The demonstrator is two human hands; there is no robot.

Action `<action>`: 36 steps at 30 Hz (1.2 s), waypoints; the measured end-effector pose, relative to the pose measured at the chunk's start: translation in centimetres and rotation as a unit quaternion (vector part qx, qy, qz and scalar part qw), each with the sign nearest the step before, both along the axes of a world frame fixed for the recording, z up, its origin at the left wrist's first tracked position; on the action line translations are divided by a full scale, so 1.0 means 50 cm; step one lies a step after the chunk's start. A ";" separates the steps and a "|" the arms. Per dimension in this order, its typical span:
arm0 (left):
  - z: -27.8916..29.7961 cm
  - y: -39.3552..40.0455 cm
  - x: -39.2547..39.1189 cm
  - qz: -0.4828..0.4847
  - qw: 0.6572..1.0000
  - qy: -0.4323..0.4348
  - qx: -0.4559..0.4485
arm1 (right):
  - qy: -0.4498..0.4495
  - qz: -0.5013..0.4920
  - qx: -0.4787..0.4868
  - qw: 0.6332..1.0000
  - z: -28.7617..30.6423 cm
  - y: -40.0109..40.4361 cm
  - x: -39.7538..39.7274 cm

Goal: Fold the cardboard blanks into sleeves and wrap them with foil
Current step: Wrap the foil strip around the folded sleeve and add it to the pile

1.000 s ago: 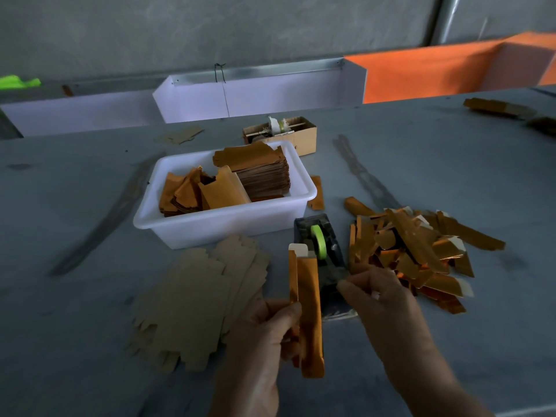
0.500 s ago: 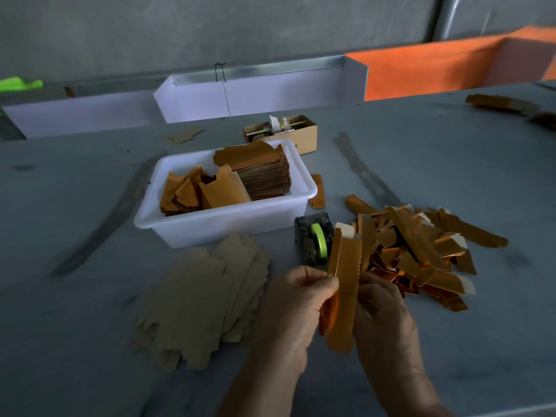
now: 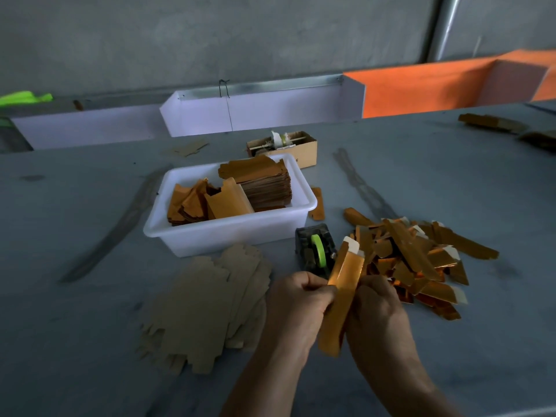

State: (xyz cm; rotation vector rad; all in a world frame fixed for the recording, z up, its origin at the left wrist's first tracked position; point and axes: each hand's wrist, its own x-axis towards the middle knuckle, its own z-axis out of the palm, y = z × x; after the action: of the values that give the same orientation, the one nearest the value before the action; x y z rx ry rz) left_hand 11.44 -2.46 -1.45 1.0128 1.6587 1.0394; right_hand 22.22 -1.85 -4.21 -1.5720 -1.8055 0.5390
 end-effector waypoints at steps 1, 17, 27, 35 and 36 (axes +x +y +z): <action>0.002 -0.001 0.000 -0.001 1.000 -0.002 -0.004 | -0.002 -0.006 -0.011 1.000 0.001 -0.003 0.005; 0.026 -0.055 -0.016 -0.018 0.980 -0.196 -0.020 | 0.196 0.171 -0.137 0.956 0.082 -0.029 0.068; 0.036 -0.065 -0.018 -0.029 0.981 -0.191 -0.015 | 0.169 0.119 -0.106 0.973 0.083 -0.025 0.055; 0.046 -0.074 -0.032 -0.076 0.975 -0.207 -0.029 | 0.155 0.094 -0.119 0.976 0.080 -0.028 0.044; 0.045 -0.074 -0.031 -0.069 0.977 -0.199 -0.026 | 0.143 0.092 -0.113 0.979 0.080 -0.029 0.044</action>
State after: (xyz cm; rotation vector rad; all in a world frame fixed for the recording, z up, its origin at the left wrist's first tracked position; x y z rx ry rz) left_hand 9.91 -6.16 0.79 0.8105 1.2641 1.0226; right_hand 24.40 -3.30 -0.22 -1.3923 -1.7221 1.0336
